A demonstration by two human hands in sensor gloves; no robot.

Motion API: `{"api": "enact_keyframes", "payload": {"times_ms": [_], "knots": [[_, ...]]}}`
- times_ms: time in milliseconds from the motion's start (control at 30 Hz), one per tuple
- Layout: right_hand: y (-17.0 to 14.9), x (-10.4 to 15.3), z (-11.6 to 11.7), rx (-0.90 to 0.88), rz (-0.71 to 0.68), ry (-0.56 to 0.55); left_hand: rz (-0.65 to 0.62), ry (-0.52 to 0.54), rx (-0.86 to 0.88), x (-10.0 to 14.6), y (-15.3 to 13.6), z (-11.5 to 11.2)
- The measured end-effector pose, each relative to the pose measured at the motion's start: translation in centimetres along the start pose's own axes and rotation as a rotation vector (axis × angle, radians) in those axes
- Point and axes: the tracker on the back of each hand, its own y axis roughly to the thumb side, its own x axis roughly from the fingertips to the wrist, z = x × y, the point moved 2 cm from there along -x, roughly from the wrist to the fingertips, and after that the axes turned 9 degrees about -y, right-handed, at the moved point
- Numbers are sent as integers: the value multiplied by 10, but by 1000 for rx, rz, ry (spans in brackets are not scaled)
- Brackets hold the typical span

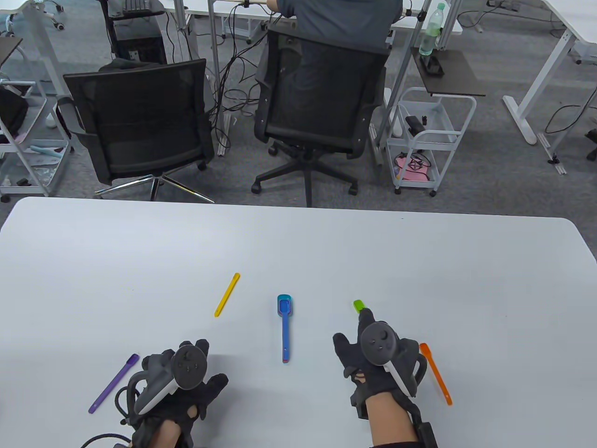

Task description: Nest measuring spoons

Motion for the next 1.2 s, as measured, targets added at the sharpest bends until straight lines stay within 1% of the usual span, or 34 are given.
{"api": "enact_keyframes", "payload": {"times_ms": [200, 367, 533, 700, 1000, 1133, 1200], "knots": [[-33, -12, 7, 37, 52, 23, 5, 9, -8, 0, -1, 0], [-54, -25, 20, 88, 89, 52, 13, 14, -11, 0, -1, 1], [-71, -37, 37, 134, 118, 109, 22, 25, -12, 1, -3, 3], [-79, -47, 54, 193, 124, 176, 30, 32, -14, 1, -4, 4], [-78, -58, 74, 288, 120, 241, 35, 39, -12, 2, -7, 6], [-76, -60, 80, 324, 109, 237, 35, 39, -14, 2, -7, 6], [-74, -61, 81, 315, 108, 250, 36, 39, -14, 2, -8, 7]]}}
